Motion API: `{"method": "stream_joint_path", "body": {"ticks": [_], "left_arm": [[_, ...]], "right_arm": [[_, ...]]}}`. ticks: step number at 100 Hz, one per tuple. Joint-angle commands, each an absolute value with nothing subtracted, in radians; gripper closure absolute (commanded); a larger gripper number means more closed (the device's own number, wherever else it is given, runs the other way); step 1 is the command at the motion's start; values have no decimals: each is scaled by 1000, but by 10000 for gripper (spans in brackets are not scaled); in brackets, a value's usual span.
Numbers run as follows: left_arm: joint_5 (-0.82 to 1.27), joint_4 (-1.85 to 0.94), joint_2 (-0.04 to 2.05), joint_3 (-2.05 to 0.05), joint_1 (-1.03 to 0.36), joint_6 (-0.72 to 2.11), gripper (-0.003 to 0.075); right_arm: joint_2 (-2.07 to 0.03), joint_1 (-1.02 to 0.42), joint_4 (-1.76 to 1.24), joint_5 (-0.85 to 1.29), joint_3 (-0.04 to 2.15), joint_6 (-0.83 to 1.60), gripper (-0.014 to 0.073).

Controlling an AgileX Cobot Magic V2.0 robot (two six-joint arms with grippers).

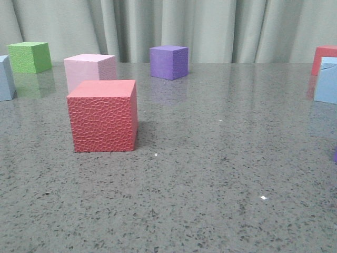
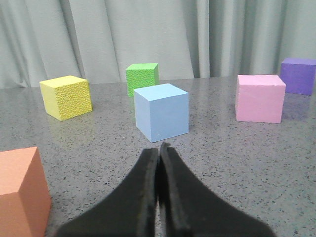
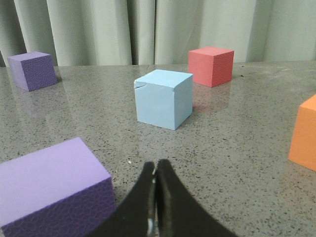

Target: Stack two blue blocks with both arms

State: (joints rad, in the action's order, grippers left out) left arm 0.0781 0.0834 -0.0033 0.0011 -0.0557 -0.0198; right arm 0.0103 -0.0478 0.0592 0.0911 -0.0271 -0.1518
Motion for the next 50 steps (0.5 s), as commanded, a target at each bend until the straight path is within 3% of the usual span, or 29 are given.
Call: {"method": "stream_joint_path", "body": {"ticks": [1, 40, 50], "left_arm": [[-11, 76, -35, 42, -60, -30, 739], [-11, 76, -35, 42, -60, -30, 739], [-11, 76, -35, 42, -60, -30, 739]], "right_arm": [[35, -40, 60, 6, -10, -143, 662], [35, -40, 60, 6, -10, -143, 662], [35, -40, 174, 0, -10, -101, 662]]}}
